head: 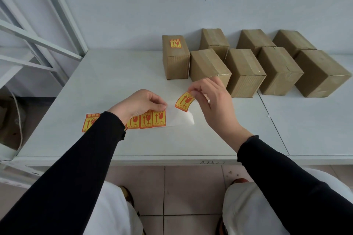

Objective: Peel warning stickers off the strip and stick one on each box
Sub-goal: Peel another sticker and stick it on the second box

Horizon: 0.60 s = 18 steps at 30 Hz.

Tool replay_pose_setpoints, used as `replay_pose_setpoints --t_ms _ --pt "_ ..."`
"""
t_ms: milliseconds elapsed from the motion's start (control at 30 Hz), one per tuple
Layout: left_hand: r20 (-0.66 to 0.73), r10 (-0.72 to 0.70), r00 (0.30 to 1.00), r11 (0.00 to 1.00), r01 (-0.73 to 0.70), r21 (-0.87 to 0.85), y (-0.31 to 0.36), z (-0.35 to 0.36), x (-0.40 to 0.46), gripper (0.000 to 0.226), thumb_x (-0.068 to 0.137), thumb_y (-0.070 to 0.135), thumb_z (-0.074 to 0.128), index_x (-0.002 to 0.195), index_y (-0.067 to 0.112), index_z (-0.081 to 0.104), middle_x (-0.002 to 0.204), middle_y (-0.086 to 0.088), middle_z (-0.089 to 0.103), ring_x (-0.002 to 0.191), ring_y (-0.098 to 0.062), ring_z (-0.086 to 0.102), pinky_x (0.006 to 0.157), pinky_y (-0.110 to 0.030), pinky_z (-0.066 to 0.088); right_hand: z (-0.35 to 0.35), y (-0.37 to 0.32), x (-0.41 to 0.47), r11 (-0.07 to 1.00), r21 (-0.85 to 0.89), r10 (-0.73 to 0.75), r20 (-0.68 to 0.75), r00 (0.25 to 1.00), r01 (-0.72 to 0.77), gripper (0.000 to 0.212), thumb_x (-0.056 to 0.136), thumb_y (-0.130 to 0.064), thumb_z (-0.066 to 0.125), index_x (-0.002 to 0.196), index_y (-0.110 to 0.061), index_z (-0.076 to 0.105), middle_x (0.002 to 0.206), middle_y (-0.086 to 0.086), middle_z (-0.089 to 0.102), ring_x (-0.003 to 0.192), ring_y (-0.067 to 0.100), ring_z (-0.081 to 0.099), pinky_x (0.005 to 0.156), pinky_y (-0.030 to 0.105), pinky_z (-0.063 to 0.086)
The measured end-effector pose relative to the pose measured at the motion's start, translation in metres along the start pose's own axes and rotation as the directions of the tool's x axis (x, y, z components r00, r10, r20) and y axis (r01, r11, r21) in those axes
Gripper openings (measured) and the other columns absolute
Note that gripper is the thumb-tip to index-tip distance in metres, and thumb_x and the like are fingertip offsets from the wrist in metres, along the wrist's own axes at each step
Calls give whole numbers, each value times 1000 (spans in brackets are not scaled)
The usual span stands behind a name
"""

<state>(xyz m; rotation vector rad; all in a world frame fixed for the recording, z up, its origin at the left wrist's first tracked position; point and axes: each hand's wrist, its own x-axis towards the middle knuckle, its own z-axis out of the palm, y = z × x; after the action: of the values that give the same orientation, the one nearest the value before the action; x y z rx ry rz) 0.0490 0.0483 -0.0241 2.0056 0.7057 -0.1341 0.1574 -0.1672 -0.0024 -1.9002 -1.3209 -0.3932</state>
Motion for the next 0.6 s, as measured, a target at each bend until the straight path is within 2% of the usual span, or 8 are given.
replay_pose_setpoints --t_ms 67,133,167,233,300,367,467,600 --pt "-63 21 998 990 -13 137 2 3 -2 18 84 38 77 102 37 79 99 10 75 95 -14 68 91 -36 53 0 2 2 999 16 40 43 998 -40 10 100 -13 56 102 -12 66 97 -3 68 90 18 52 70 31 48" --pt "-179 143 973 963 -95 253 10 2 -8 24 85 47 73 108 40 75 111 12 70 104 -12 63 97 -40 48 -1 3 4 998 20 59 64 996 -61 12 100 -12 54 106 -13 65 101 -2 67 92 17 51 72 26 46" --pt "-221 219 950 961 -170 219 18 3 -14 23 88 47 70 108 37 74 112 13 69 105 -10 62 95 -35 48 -2 3 6 998 15 66 73 995 -67 13 101 -12 53 108 -14 64 102 -2 66 92 17 51 73 25 45" --pt "-259 285 923 954 -300 -20 34 8 -32 20 92 44 65 100 28 76 105 12 73 103 -5 64 88 -23 45 -6 4 11 997 4 83 79 993 -83 15 102 -11 50 110 -16 63 104 -2 64 94 18 53 75 26 46" --pt "-263 318 911 917 -366 -158 46 15 -45 22 91 43 67 93 23 77 98 7 75 97 -5 66 86 -20 46 -10 6 17 995 12 95 66 993 -96 18 101 -8 49 110 -15 63 104 -2 64 95 20 55 76 28 47" --pt "-272 362 891 902 -409 -139 52 22 -50 20 86 40 73 89 20 76 91 3 74 86 -9 64 82 -24 46 -14 8 22 996 31 81 48 996 -82 19 100 -4 49 109 -12 64 104 0 65 95 21 56 77 30 47" --pt "-309 375 874 900 -423 -105 61 26 -47 9 84 29 77 85 20 76 87 0 73 84 -15 62 80 -25 47 -20 11 27 995 79 61 15 998 -62 20 99 -1 50 108 -10 65 103 0 65 95 19 58 78 32 49" --pt "-322 401 858 886 -452 -101 74 31 -43 5 85 23 76 81 22 75 81 5 71 79 -7 59 78 -23 47 -27 19 32 982 176 77 -19 997 -73 22 99 0 51 110 -10 67 103 -3 65 95 17 60 78 35 52"
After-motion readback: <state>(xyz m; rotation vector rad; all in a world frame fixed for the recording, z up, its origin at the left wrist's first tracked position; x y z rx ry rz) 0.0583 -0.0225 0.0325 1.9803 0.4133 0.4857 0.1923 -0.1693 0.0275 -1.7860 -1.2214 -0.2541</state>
